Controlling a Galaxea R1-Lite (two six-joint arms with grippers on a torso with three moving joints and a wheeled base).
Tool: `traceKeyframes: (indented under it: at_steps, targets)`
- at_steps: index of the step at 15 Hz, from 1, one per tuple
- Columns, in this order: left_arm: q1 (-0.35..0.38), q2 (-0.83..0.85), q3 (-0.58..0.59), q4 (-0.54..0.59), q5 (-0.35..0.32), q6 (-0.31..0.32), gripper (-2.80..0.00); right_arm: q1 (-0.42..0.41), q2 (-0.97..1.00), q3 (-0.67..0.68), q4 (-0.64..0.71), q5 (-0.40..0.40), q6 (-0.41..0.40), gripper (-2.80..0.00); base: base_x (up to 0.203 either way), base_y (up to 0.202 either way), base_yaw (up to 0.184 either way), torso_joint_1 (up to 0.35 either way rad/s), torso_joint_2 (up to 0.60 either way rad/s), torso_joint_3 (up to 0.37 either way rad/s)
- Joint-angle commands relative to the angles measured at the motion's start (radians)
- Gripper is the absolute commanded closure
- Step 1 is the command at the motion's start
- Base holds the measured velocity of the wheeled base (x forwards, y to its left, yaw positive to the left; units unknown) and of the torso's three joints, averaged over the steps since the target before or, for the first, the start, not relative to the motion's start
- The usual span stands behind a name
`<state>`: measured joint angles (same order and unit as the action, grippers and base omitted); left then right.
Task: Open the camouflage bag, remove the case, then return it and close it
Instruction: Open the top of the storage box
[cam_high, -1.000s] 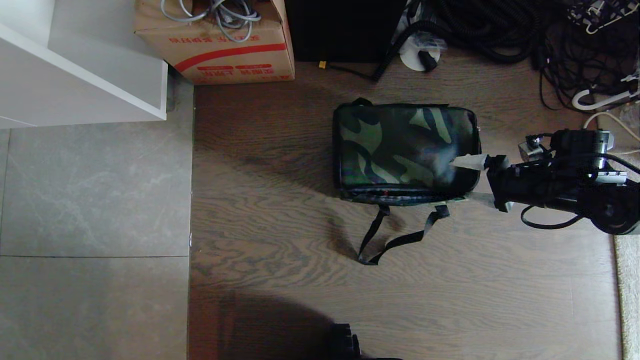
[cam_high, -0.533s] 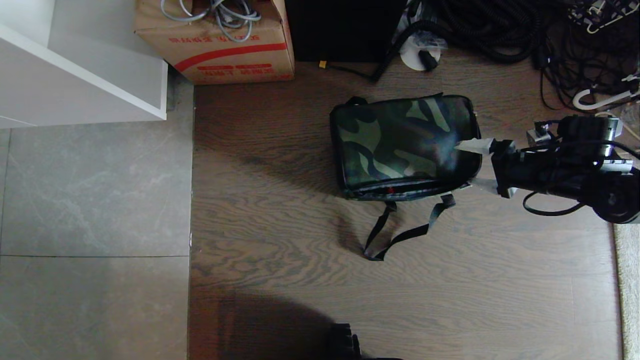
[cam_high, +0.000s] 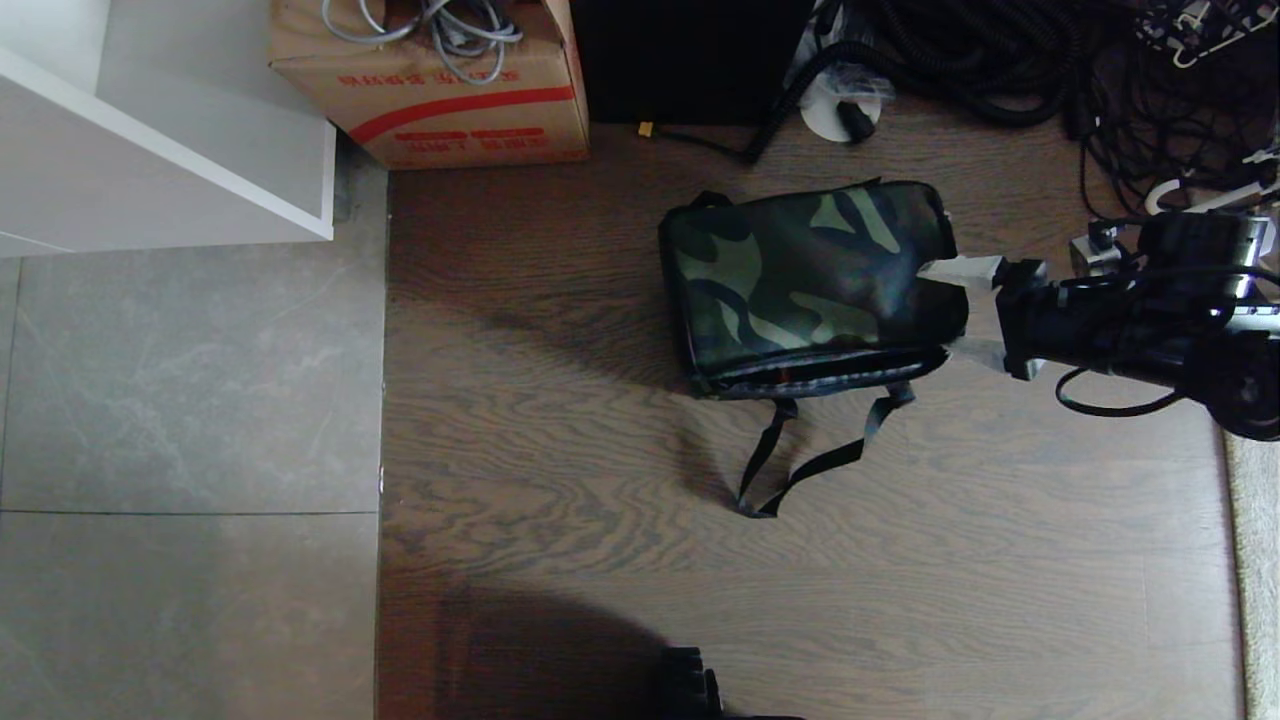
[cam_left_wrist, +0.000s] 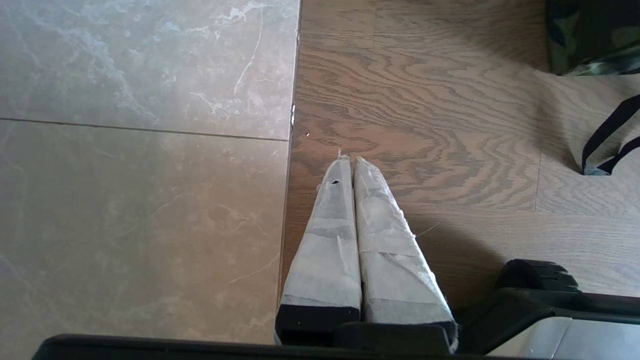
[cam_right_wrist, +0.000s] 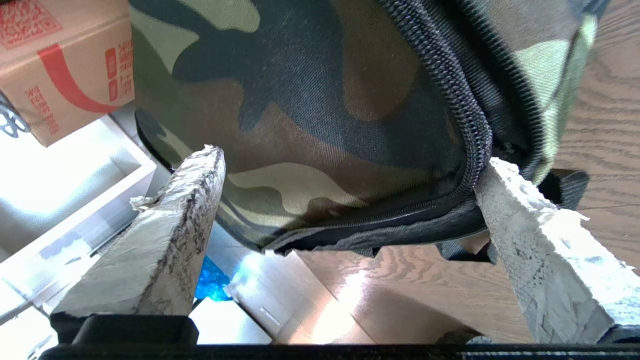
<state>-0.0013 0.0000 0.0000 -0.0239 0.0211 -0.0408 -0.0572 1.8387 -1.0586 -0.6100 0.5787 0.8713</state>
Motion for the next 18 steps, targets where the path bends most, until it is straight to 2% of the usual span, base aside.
traceKeyframes:
  at_steps: [1, 5, 6, 15, 18]
  targets:
    - [0.0, 0.0, 0.009, -0.001, 0.0, -0.001, 0.0, -0.003, 0.002, -0.008, -0.002, 0.001, 0.003, -2.8, 0.0, 0.0, 0.0, 0.0, 0.0, 0.0]
    - [0.0, 0.0, 0.009, -0.001, 0.0, -0.001, 0.0, -0.004, 0.004, -0.006, -0.022, -0.005, 0.01, -2.8, 0.0, 0.0, 0.0, 0.0, 0.0, 0.0]
    - [0.0, 0.0, 0.009, -0.001, 0.0, -0.001, 0.0, -0.004, 0.004, -0.006, -0.022, -0.005, 0.009, 0.0, 0.0, 0.0, 0.0, 0.0, 0.0, 0.0]
    - [0.0, 0.0, 0.009, -0.001, 0.0, -0.001, 0.0, -0.004, -0.018, -0.017, -0.025, 0.001, 0.007, 0.0, 0.0, 0.0, 0.0, 0.0, 0.0, 0.0]
    - [0.0, 0.0, 0.009, -0.001, 0.0, -0.001, 0.0, -0.004, -0.034, -0.067, -0.024, 0.0, 0.011, 0.0, 0.0, 0.0, 0.0, 0.0, 0.0, 0.0]
